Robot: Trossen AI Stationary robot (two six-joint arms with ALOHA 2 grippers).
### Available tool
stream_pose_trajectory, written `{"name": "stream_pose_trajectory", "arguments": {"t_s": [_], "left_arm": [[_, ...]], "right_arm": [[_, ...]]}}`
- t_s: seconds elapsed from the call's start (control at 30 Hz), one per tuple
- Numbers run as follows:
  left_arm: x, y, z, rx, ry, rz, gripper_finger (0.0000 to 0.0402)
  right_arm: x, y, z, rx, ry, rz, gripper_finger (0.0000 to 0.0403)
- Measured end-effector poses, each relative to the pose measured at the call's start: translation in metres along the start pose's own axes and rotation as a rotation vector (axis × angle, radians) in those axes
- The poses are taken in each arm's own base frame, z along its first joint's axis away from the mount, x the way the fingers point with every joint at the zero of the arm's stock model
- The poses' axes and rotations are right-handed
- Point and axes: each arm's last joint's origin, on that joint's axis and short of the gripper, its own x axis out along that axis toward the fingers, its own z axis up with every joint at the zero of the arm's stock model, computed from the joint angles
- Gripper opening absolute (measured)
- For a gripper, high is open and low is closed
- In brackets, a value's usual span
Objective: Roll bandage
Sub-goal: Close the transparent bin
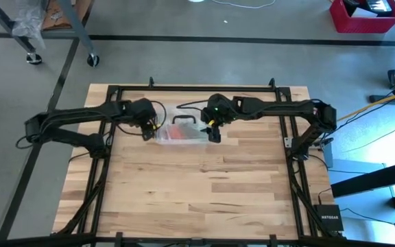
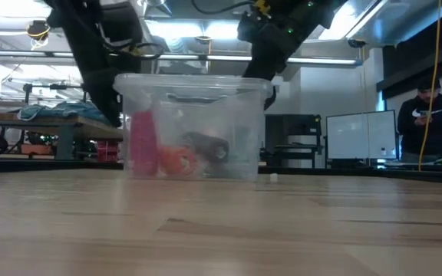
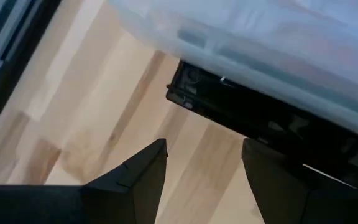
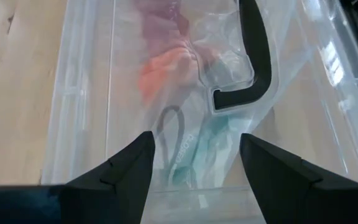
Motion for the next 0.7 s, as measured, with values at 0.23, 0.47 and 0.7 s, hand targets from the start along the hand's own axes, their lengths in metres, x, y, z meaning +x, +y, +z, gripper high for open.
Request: {"name": "stream_pose_trajectory", "arguments": {"t_s": [0.23, 0.47, 0.7], "left_arm": [[0.023, -0.011, -0.009, -0.003, -0.101, -0.022, 0.0203], [0.037, -0.030, -0.023, 0.004, -0.253, -0.079, 0.0203], [0.016, -0.032, -0.025, 0.009, -0.339, -0.088, 0.0203]], "right_arm": [[-0.007, -0.018, -0.008, 0.034, 0.017, 0.081, 0.0243], [-0.007, -0.021, -0.008, 0.017, 0.007, 0.079, 0.0243], [0.000, -0.022, -0.007, 0.020, -0.003, 0.077, 0.0243]]}}
